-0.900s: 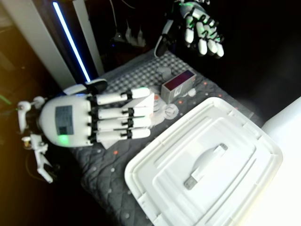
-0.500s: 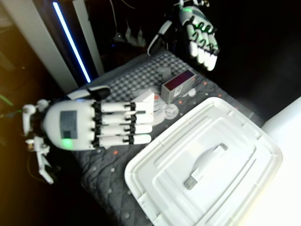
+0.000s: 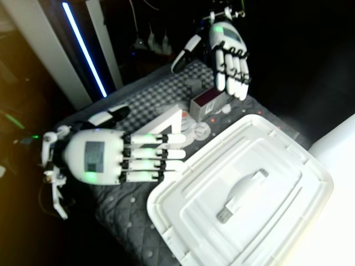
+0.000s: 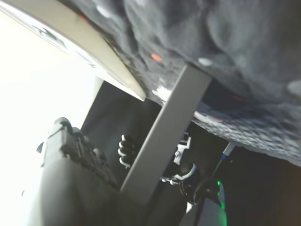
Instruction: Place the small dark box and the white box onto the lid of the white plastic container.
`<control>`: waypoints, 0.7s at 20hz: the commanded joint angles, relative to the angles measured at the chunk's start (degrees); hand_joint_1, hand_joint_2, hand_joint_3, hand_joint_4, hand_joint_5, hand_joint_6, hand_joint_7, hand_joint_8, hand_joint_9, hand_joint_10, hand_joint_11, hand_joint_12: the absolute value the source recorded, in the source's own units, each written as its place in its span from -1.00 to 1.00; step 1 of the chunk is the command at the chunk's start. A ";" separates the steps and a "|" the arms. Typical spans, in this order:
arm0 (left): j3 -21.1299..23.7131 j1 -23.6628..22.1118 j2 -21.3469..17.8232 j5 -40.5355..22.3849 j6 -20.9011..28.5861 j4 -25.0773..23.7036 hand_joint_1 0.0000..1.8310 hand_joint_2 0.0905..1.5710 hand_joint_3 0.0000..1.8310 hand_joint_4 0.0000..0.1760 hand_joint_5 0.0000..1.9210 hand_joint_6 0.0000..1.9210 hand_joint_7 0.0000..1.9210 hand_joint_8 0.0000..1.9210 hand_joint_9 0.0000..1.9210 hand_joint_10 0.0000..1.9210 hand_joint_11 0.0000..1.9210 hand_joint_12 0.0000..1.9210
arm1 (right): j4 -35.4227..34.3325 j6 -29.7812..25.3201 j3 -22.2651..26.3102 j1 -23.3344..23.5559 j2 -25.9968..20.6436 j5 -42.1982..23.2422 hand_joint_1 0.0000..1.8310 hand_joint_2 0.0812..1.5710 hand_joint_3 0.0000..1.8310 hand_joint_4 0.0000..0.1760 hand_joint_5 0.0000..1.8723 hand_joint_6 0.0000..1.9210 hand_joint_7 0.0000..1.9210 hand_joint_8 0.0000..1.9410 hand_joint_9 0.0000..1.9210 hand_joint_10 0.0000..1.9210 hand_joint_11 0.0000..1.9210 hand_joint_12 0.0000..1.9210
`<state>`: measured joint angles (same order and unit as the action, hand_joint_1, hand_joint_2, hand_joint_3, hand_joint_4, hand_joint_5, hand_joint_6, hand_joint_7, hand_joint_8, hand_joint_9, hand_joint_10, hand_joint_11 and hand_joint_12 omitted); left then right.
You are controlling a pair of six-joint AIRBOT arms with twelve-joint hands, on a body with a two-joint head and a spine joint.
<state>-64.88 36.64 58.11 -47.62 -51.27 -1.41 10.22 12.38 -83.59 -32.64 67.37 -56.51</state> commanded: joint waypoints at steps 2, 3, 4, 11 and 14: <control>-0.89 -0.74 0.68 -4.50 1.14 0.33 -0.38 -0.27 -1.00 0.39 -1.00 -1.00 -0.91 -1.00 -0.91 -1.00 -1.00 -0.59 | -1.72 -0.25 -0.19 0.63 -0.50 -5.15 -0.26 -0.38 -1.00 0.07 -1.00 -1.00 -1.00 -1.00 -1.00 -1.00 -1.00 -1.00; -1.14 -0.74 0.87 -3.86 1.31 0.31 -0.38 -0.29 -1.00 0.44 -1.00 -1.00 -0.93 -1.00 -0.92 -1.00 -0.99 -0.57 | -1.67 -0.25 -0.19 0.63 -0.42 -4.86 -0.27 -0.40 -1.00 0.15 -1.00 -1.00 -1.00 -1.00 -1.00 -1.00 -1.00 -1.00; -1.28 -0.74 0.99 -3.31 1.33 0.31 -0.36 -0.29 -1.00 0.45 -1.00 -1.00 -0.94 -1.00 -0.92 -1.00 -0.99 -0.56 | -1.63 -0.26 -0.20 0.63 -0.37 -4.69 -0.27 -0.41 -1.00 0.26 -1.00 -1.00 -1.00 -1.00 -1.00 -1.00 -1.00 -1.00; -2.74 -0.31 1.91 -2.09 2.54 0.36 0.39 0.08 -0.99 -1.00 -0.53 -0.98 -0.33 -0.97 -0.23 -0.94 -0.47 -0.39 | -0.71 -0.81 -0.17 0.63 -0.25 -4.66 0.29 0.06 -0.99 -1.00 -0.04 -0.98 0.13 -0.98 0.22 -0.88 -0.12 0.10; -2.79 -0.11 1.99 -1.97 2.54 0.41 0.54 0.24 -1.00 -1.00 0.01 -0.21 0.34 -0.57 0.33 -0.29 0.05 -0.16 | -0.55 -0.96 -0.10 0.63 -0.23 -4.78 0.43 0.22 -1.00 -1.00 0.50 -0.99 0.34 -0.30 0.42 0.73 0.45 0.98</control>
<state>-67.48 36.69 60.07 -42.92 -48.77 -1.39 10.79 11.51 -83.59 -32.40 67.55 -56.03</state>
